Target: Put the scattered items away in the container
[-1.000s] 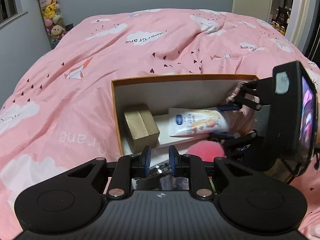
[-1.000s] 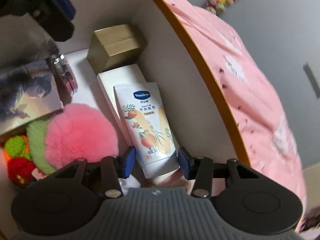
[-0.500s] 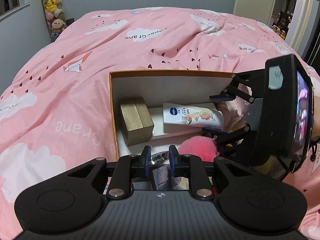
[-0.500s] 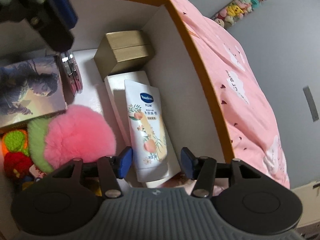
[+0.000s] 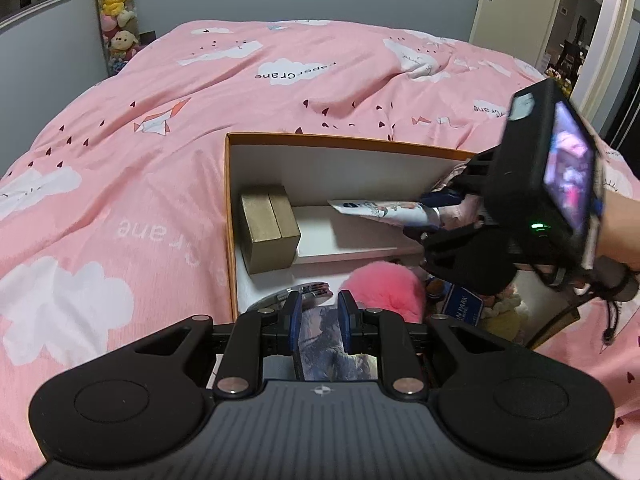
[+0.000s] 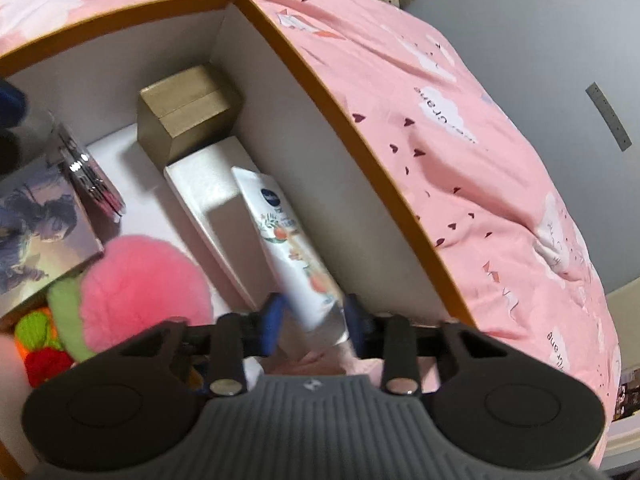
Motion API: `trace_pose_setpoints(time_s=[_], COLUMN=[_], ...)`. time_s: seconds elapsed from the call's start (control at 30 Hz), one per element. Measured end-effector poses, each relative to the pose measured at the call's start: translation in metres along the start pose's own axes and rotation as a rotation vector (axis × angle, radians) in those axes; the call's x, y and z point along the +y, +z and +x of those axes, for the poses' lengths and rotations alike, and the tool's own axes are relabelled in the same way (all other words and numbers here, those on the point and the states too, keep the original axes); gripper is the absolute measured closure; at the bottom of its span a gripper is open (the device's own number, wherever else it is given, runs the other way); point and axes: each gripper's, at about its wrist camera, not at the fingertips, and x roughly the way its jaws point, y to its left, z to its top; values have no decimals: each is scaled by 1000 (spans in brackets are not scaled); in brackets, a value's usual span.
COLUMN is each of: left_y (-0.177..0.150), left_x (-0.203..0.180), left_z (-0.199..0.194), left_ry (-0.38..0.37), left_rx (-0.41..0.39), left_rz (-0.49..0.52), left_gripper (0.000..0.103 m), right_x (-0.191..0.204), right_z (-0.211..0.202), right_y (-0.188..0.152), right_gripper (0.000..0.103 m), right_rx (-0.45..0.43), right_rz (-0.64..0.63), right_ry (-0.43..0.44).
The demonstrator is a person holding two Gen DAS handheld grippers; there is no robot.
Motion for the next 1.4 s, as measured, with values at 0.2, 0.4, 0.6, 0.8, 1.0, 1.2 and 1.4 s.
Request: trace_pose_setpoints(time_s=[0.2, 0.4, 0.6, 0.8, 1.0, 1.2, 1.4], left_y=[-5, -7, -10, -13, -15, -19, -26], left_x=[3, 2, 0, -4, -9, -13, -16], left_z=[-7, -10, -19, -27, -40, -53, -52], left_ry=[4, 4, 5, 13, 38, 51, 67], left_rx=[-1, 1, -14, -38, -97, -179, -195], left_rz=[-28, -34, -37, -42, -69, -90, -88], left_gripper=[81, 81, 81, 73, 65, 46, 35], right_x=[13, 7, 1, -9, -4, 4, 11], right_z=[-19, -43, -77, -108, -148, -173, -177], right_y=[-21, -23, -32, -39, -56, -76, -98], right_gripper=[69, 54, 46, 35, 28, 18, 9], right_rx=[13, -5, -29, -98, -189, -266, -315], right_rz=[-61, 4, 140, 356, 577, 772, 932], right_ry=[-47, 2, 50, 92, 102, 115, 83])
